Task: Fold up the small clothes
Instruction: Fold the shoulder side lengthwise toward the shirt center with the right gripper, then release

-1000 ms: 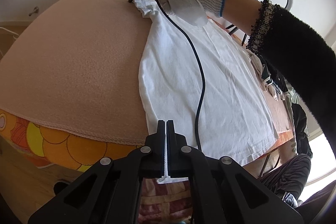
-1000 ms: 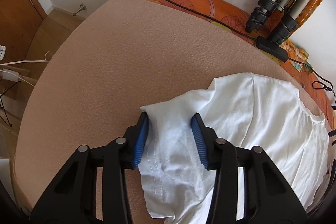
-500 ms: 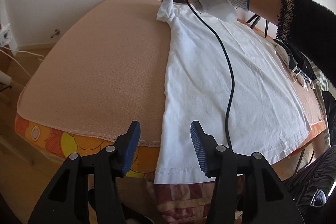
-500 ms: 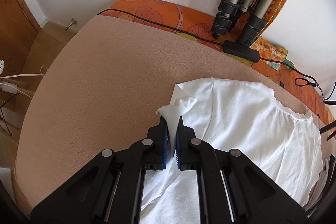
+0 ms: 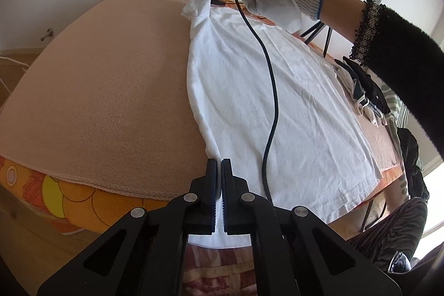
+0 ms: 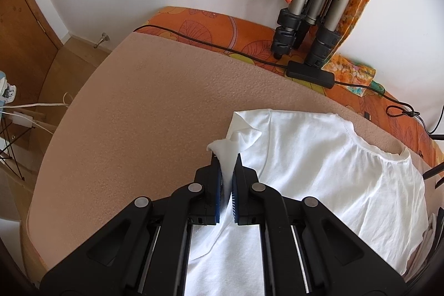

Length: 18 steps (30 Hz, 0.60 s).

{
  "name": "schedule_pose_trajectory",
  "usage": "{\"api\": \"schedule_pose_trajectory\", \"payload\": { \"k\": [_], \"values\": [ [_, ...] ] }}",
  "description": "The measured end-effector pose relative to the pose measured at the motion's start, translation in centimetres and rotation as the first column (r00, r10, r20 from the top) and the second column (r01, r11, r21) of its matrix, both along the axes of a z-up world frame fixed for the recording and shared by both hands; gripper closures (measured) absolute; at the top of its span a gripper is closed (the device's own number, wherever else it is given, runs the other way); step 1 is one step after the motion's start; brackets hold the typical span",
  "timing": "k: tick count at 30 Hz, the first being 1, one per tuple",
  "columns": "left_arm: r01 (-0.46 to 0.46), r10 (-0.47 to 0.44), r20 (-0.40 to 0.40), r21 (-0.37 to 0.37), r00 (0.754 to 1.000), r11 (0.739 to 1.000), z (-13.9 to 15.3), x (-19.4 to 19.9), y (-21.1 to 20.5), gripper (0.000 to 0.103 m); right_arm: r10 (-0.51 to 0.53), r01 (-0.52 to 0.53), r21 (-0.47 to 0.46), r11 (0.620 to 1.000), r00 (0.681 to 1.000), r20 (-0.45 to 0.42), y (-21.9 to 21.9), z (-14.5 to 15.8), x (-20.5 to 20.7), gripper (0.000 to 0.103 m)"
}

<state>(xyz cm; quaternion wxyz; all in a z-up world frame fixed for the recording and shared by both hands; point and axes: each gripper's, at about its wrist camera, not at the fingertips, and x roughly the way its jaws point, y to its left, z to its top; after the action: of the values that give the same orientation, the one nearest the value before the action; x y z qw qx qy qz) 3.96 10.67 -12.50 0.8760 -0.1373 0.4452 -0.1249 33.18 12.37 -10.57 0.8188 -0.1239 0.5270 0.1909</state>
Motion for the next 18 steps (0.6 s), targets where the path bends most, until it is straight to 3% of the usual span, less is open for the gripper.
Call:
{"api": "schedule_pose_trajectory", "payload": {
  "k": [11,18],
  "values": [
    [0.177,-0.175,0.057,-0.033,0.983,0.984,2.4,0.6,-6.3,0.101,-0.058,0.057,0.025,0.998,0.998,0.036,-6.6,2.9,0.7,0.097],
    [0.264,-0.262,0.047,-0.043,0.964,0.964,2.4,1.6,-10.2,0.101,-0.123,0.122,0.026,0.992,0.992,0.036,-12.5,2.0,0.8,0.097]
  ]
}}
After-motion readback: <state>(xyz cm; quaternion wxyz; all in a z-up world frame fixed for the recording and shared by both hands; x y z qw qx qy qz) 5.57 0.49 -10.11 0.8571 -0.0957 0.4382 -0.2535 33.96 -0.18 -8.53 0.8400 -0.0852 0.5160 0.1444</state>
